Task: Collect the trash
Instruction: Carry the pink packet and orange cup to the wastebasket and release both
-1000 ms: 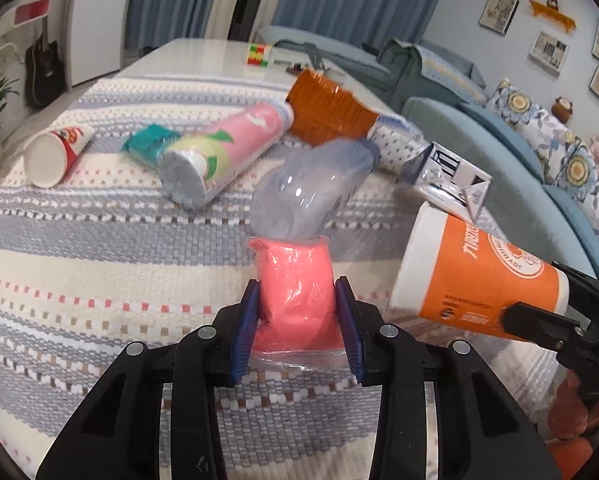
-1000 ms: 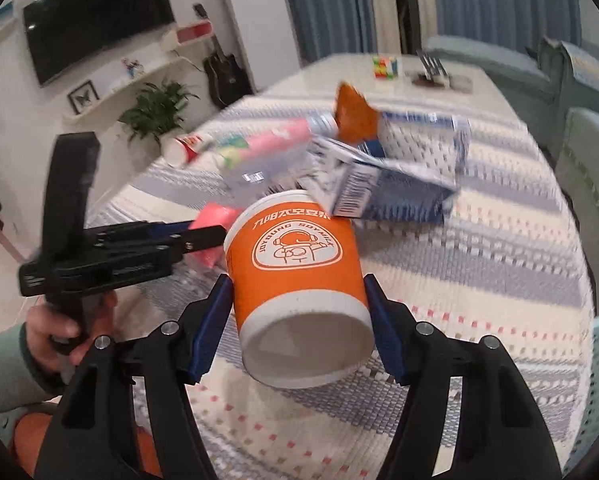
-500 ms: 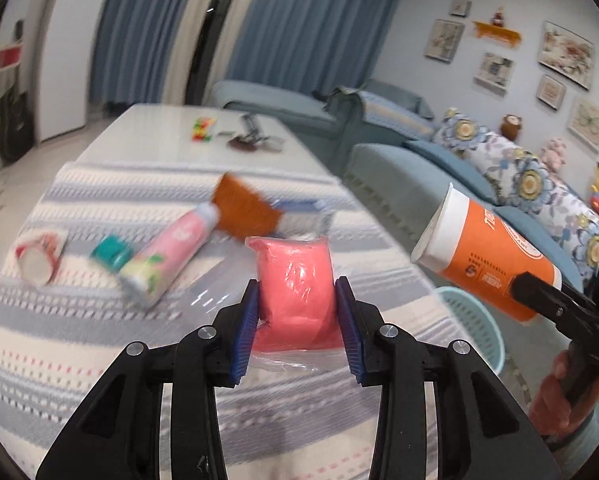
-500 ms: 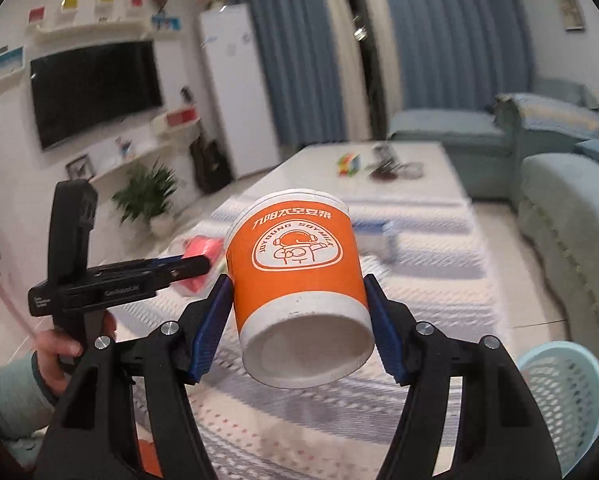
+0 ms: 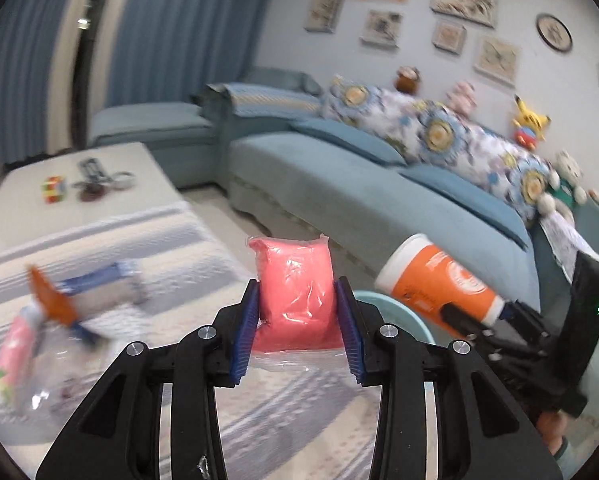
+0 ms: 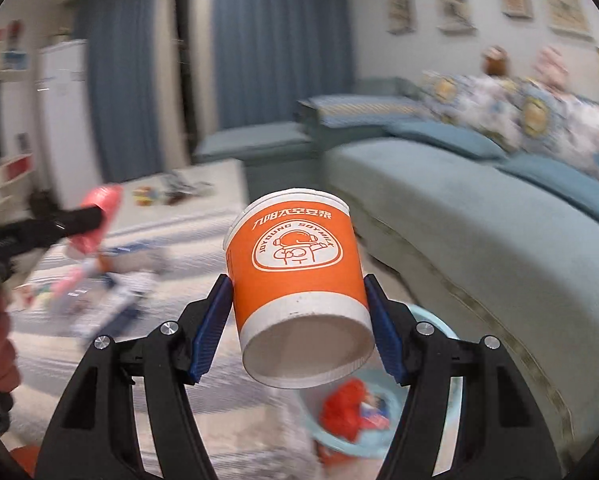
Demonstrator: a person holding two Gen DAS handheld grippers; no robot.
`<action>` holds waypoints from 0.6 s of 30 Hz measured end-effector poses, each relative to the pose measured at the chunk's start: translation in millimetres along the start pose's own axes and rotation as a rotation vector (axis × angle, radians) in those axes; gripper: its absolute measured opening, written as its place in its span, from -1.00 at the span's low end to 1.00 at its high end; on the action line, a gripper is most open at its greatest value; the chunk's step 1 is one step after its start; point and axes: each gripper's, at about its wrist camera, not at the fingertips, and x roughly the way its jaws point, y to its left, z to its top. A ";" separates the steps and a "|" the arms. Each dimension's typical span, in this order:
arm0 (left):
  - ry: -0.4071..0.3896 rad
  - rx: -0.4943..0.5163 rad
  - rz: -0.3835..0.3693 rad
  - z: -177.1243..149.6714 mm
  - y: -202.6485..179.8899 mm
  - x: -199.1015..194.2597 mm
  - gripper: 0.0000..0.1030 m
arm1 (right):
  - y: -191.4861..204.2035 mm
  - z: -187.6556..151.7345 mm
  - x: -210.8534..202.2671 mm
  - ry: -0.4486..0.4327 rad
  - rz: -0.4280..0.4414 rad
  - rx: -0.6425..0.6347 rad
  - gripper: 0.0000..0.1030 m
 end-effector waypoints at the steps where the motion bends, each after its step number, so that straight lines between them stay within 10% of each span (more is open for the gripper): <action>1: 0.024 0.004 -0.016 -0.4 -6.4 13.3 -0.30 | -8.4 -6.0 6.5 0.020 -0.030 0.024 0.21; 7: 0.254 0.007 -0.131 -24.7 -37.4 109.9 -0.30 | -56.1 -58.7 55.7 0.165 -0.121 0.197 0.21; 16: 0.390 0.089 -0.134 -58.6 -57.0 171.8 -0.26 | -108.6 -119.0 99.2 0.344 -0.140 0.425 0.24; 18: 0.400 0.079 -0.133 -60.6 -54.6 177.1 0.01 | -112.9 -127.3 101.6 0.355 -0.138 0.444 0.25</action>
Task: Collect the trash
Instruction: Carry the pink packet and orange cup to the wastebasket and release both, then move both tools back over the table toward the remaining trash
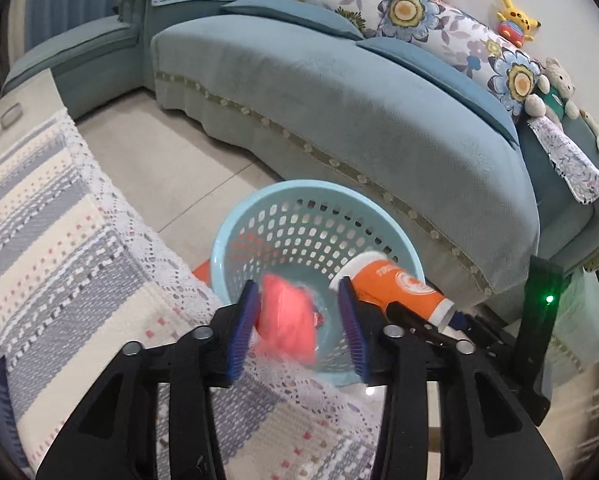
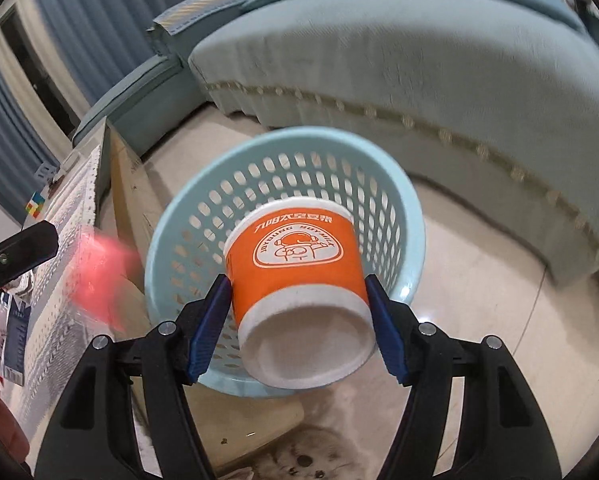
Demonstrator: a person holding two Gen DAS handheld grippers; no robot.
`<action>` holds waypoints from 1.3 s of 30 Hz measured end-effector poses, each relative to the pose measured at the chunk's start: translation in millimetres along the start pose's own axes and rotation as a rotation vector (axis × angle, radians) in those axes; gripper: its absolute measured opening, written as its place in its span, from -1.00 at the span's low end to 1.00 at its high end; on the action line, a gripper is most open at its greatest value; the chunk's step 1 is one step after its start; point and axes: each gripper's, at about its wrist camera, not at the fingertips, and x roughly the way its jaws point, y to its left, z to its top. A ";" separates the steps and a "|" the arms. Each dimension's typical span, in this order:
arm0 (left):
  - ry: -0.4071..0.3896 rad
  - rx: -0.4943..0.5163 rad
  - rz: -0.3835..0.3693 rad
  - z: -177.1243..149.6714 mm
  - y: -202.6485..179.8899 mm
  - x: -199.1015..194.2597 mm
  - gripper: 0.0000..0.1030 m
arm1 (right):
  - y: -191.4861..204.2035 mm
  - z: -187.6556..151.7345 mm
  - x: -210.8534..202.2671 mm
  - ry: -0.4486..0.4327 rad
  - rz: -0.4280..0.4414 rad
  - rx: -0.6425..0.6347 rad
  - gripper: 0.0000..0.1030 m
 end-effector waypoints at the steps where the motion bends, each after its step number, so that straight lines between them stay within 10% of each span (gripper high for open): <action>1: 0.001 -0.006 0.007 -0.4 1.4 0.2 0.13 | 1.7 -0.2 2.1 0.005 -0.005 0.006 0.26; 18: -0.091 -0.038 0.010 -3.3 12.6 -40.4 0.23 | 31.7 4.6 -34.6 -0.078 0.027 -0.076 0.25; 29: -0.344 -0.106 0.107 -30.0 40.5 -180.4 0.25 | 159.1 11.0 -124.0 -0.218 0.241 -0.317 0.25; 39: -0.432 -0.312 0.362 -94.7 165.4 -289.5 0.25 | 307.7 -13.0 -126.6 -0.092 0.341 -0.411 0.25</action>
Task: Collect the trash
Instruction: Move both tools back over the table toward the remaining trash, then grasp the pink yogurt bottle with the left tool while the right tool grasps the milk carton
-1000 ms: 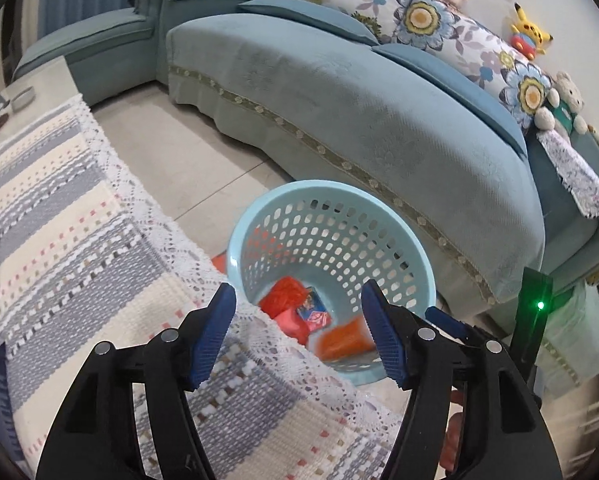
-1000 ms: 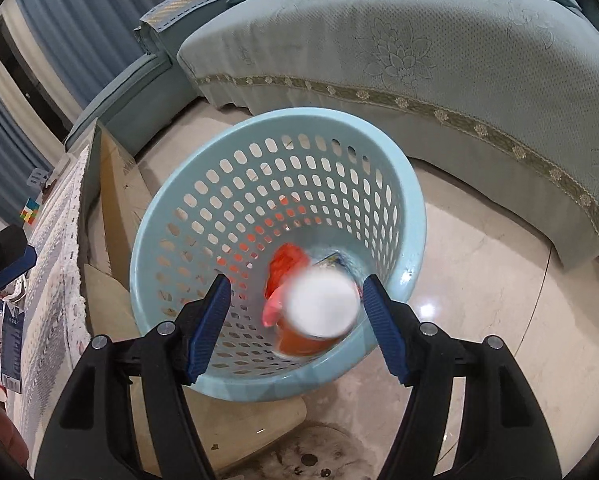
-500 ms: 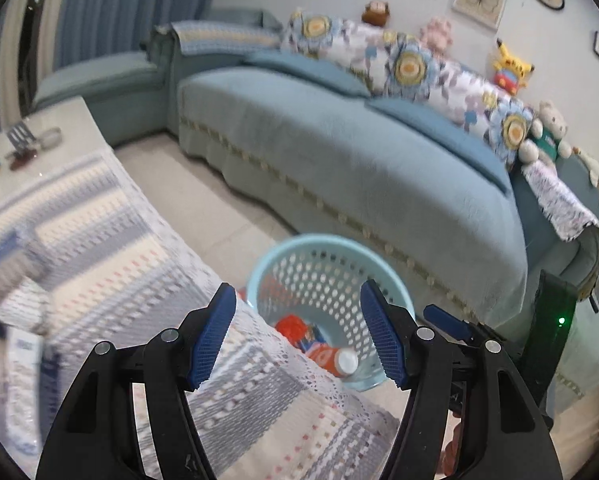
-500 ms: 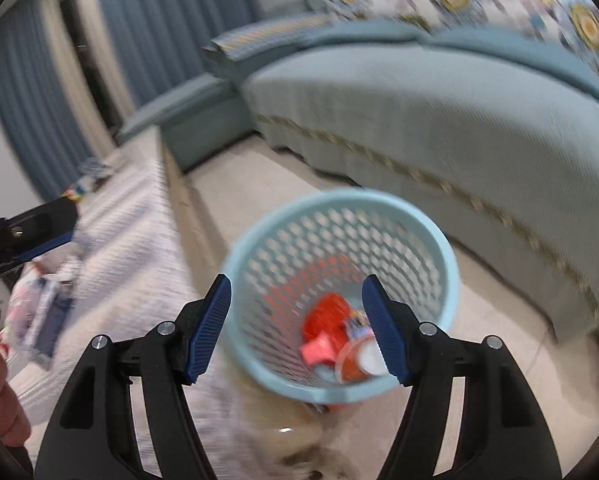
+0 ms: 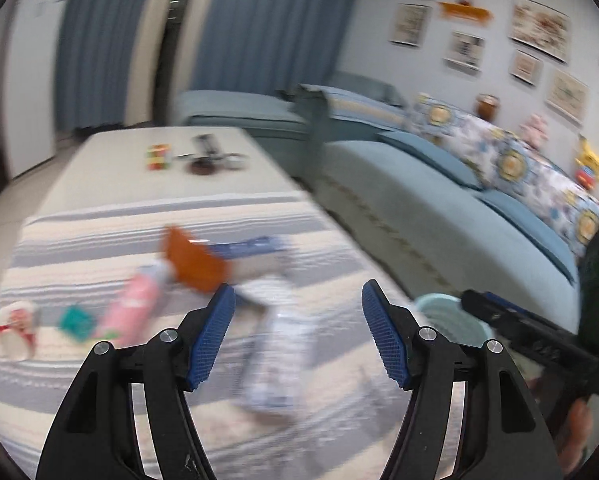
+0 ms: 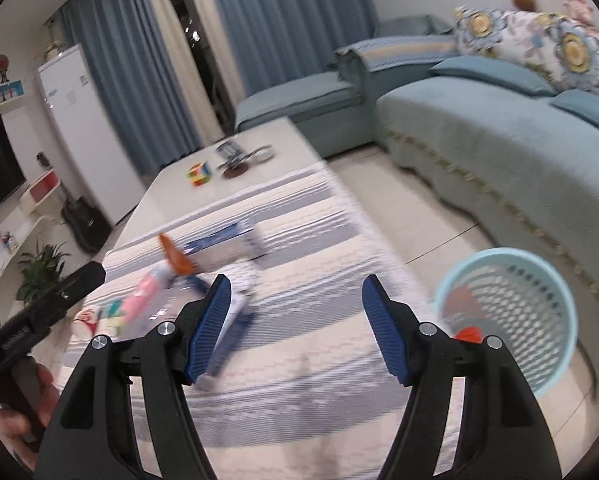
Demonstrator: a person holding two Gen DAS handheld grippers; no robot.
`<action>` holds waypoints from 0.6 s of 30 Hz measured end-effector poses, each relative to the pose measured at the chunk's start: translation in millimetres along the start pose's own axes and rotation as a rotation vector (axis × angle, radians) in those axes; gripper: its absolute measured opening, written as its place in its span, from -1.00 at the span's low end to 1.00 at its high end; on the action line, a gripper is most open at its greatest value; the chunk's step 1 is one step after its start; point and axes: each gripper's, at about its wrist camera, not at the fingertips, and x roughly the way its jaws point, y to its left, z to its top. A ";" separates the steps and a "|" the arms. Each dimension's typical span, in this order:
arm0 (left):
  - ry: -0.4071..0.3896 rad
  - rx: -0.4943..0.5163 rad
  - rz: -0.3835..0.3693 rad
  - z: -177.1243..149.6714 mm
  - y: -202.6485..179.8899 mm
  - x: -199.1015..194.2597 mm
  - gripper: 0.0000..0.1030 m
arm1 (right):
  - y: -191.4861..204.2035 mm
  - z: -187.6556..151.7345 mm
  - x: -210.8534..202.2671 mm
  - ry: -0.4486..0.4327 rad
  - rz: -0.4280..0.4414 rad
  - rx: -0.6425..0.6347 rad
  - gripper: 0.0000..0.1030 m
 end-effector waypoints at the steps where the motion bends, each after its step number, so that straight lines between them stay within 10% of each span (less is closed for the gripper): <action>1: 0.003 -0.012 0.021 0.9 14.4 -1.6 0.25 | 13.8 -0.2 10.8 0.025 -0.007 -0.001 0.25; 18: 0.282 -0.020 0.113 -4.8 151.9 92.4 0.25 | 102.6 -52.9 136.8 0.270 -0.106 -0.053 0.25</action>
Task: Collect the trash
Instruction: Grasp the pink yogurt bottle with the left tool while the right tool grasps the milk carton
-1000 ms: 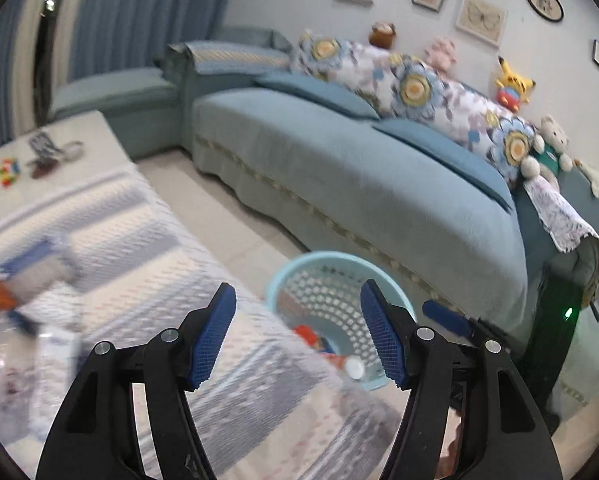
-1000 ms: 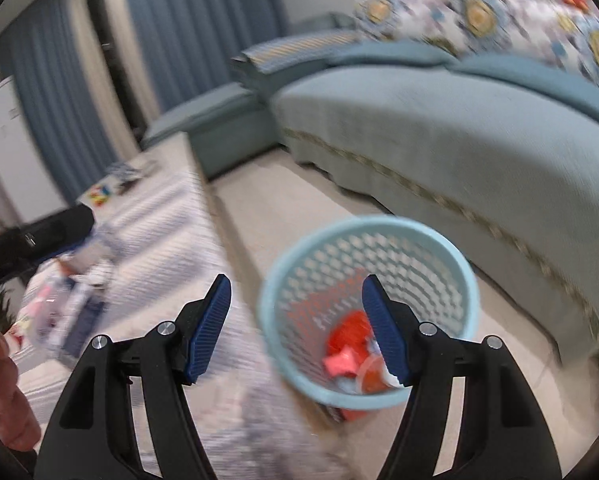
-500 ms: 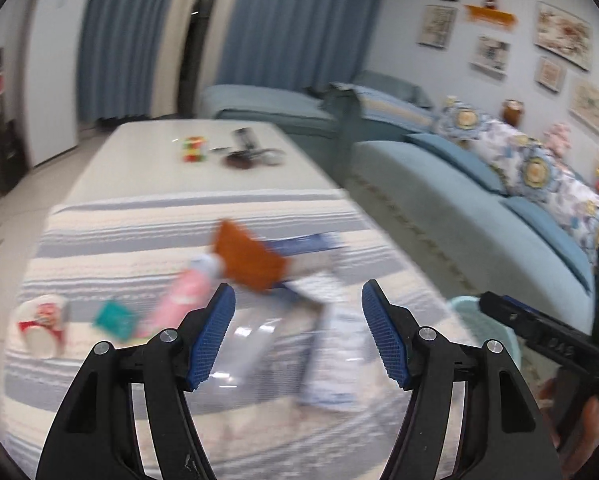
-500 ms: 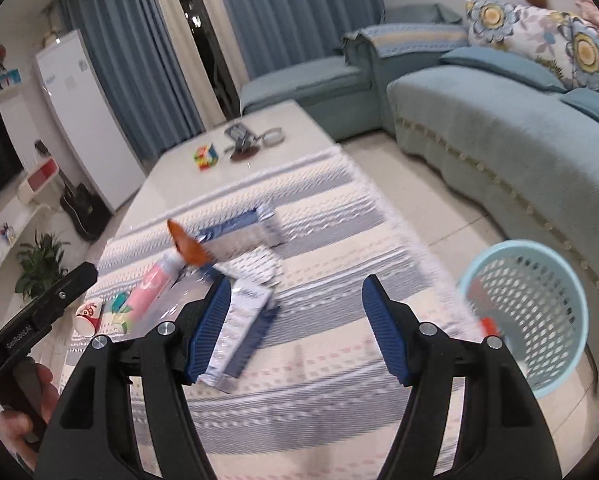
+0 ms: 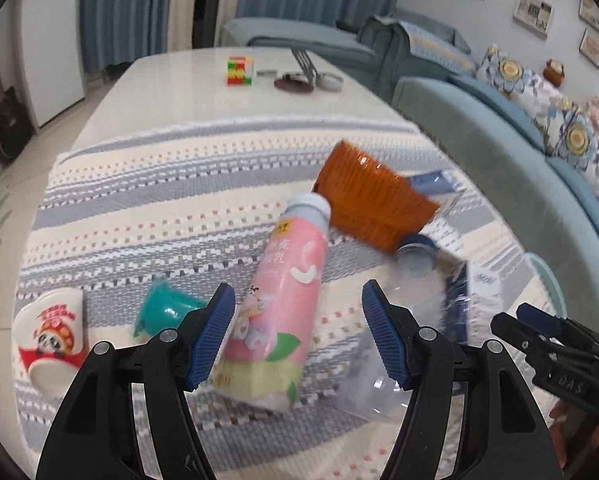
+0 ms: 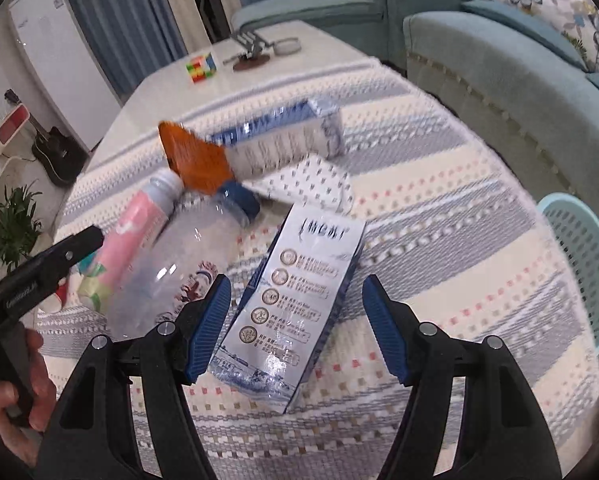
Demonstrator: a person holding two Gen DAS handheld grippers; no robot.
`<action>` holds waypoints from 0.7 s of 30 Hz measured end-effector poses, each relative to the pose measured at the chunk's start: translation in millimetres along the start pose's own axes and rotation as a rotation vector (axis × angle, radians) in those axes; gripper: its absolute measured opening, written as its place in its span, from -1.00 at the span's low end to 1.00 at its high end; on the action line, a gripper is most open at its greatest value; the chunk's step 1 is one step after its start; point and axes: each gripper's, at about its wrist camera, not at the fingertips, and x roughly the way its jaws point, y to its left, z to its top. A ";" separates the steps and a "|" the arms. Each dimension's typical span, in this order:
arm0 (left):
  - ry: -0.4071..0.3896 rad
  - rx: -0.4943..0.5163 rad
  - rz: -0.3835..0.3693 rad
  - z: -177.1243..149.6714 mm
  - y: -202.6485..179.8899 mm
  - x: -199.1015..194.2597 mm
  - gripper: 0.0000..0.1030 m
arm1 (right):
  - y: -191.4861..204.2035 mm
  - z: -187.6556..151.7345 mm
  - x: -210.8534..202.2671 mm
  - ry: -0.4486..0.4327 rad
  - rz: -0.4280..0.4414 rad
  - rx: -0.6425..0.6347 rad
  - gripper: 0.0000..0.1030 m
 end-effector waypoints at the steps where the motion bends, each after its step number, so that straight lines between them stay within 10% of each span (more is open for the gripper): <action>1: 0.011 0.012 0.004 0.1 -0.2 4.5 0.25 | 1.8 -2.0 3.0 -0.006 -0.010 -0.019 0.25; 21: 0.152 0.017 0.002 -6.4 -5.3 55.8 -0.09 | 0.7 -9.1 27.8 0.080 0.026 -0.041 0.19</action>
